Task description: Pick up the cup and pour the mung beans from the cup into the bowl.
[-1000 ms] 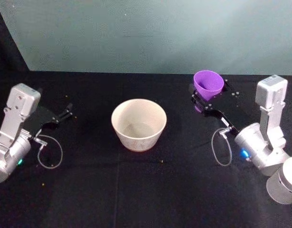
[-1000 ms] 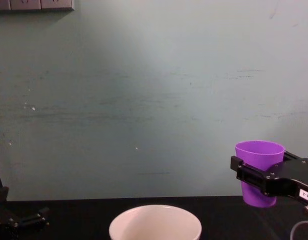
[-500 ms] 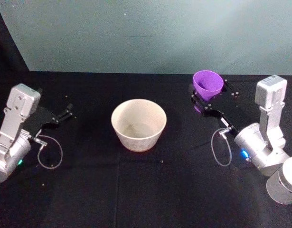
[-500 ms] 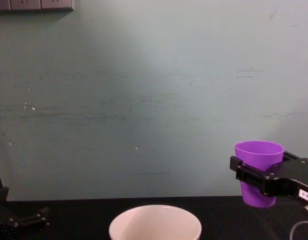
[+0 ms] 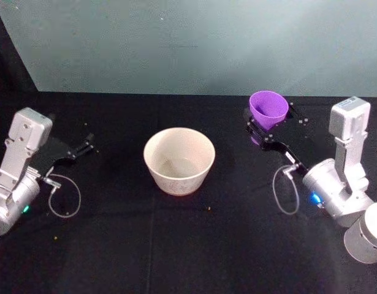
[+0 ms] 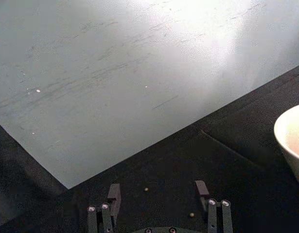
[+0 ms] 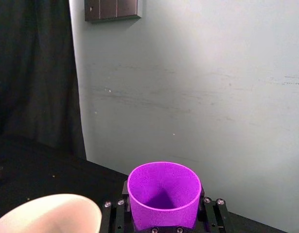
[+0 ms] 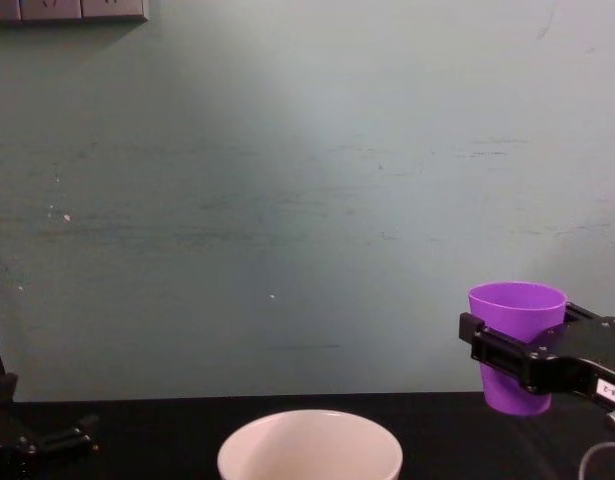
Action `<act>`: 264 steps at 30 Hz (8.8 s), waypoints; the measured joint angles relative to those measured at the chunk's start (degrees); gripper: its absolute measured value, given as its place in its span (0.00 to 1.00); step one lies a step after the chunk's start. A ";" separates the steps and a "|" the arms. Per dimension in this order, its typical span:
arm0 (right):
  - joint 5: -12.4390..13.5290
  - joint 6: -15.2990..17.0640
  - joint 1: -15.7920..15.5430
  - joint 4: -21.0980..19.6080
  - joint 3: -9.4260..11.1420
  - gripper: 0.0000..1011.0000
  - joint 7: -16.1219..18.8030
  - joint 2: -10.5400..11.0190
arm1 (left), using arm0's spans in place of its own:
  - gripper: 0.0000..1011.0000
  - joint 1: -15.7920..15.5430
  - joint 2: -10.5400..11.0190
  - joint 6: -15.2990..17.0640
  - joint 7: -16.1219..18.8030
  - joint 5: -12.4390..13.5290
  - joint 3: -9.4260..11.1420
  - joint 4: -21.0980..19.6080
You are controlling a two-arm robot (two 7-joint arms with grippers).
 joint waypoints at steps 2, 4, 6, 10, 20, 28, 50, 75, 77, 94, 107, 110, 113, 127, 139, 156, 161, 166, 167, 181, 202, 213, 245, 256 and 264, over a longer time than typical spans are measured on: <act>0.00 0.00 0.00 0.01 -0.01 0.72 0.00 0.01 | 0.99 0.00 0.00 0.00 0.00 0.00 0.00 0.00; 0.00 0.01 0.00 0.01 -0.01 0.72 0.00 0.02 | 0.99 0.00 0.00 0.00 0.00 0.00 0.00 0.00; 0.00 0.01 0.00 0.01 -0.01 0.72 0.00 0.02 | 0.99 0.00 0.00 0.00 0.00 0.00 0.00 0.00; 0.00 0.01 0.00 0.01 -0.01 0.72 0.00 0.02 | 0.99 0.00 0.00 0.00 0.00 0.00 0.00 0.00; 0.00 0.03 0.00 0.01 -0.01 0.72 0.01 0.02 | 0.99 0.00 0.00 0.00 0.00 0.00 0.00 0.00; 0.00 0.06 0.00 0.01 -0.01 0.72 0.01 0.02 | 0.99 0.00 0.00 0.00 0.00 0.00 0.00 0.00; 0.00 0.09 0.00 0.01 -0.01 0.72 0.01 0.02 | 0.99 0.00 0.00 0.00 0.00 0.00 0.00 0.00; 0.00 0.09 0.00 0.01 -0.01 0.72 0.01 0.02 | 0.99 0.00 0.00 0.00 0.00 0.00 0.00 0.00; 0.00 0.09 0.00 0.01 -0.01 0.72 0.01 0.02 | 0.99 0.00 0.00 0.00 0.00 0.00 0.00 0.00; 0.00 0.09 0.00 0.01 -0.01 0.72 0.01 0.02 | 0.99 0.00 0.00 0.00 0.00 0.00 0.00 0.00; 0.00 0.09 0.00 0.01 -0.01 0.72 0.01 0.02 | 0.99 0.00 0.00 0.00 0.00 0.00 0.00 0.00; 0.00 0.09 0.00 0.01 -0.01 0.72 0.01 0.02 | 0.99 0.00 0.00 0.00 0.00 0.00 0.00 0.00; 0.00 0.09 0.00 0.01 -0.01 0.72 0.01 0.02 | 0.99 0.00 0.00 0.00 0.00 0.00 0.00 0.00; -2.50 0.64 1.14 -0.02 -0.52 0.72 0.13 0.13 | 0.99 0.00 0.00 0.00 0.00 0.00 0.00 0.00; -16.42 4.60 7.56 -0.06 -5.53 0.72 0.98 1.99 | 0.99 0.00 0.00 0.00 0.00 0.00 0.00 0.00; -40.52 10.39 16.66 1.12 -16.70 0.72 2.86 2.87 | 0.99 0.00 0.00 0.00 0.00 0.00 0.00 0.00; -46.02 11.86 18.05 1.07 -19.22 0.72 3.26 2.88 | 0.99 0.00 0.00 0.00 0.00 0.00 0.00 0.00; -51.94 13.45 19.74 0.81 -21.94 0.72 4.25 2.94 | 0.99 0.00 0.00 0.00 0.00 0.00 0.00 0.00; -53.63 13.92 20.16 0.68 -22.61 0.72 4.56 2.97 | 0.99 0.00 0.00 0.00 0.00 0.00 0.00 0.00; -64.38 16.61 22.01 -1.65 -27.20 0.72 7.09 3.51 | 0.99 0.00 0.00 0.00 0.00 0.00 0.00 0.00; -71.98 17.82 22.74 -3.43 -29.96 0.72 8.75 4.24 | 0.99 0.00 0.00 0.00 0.00 0.00 0.00 0.00; -73.45 17.86 22.75 -4.15 -30.55 0.72 9.46 4.38 | 0.99 0.00 0.00 0.00 0.00 0.00 0.00 0.00; -74.15 18.12 22.23 -5.40 -30.32 0.72 9.93 4.56 | 0.99 0.00 0.00 0.00 0.00 0.00 0.00 0.00; -74.38 18.26 22.13 -5.51 -30.24 0.72 10.03 4.61 | 0.99 0.00 0.00 0.00 0.00 0.00 0.00 0.00; -74.51 18.29 22.18 -5.53 -30.27 0.72 10.35 4.62 | 0.99 0.00 0.00 0.00 0.00 0.00 0.00 0.00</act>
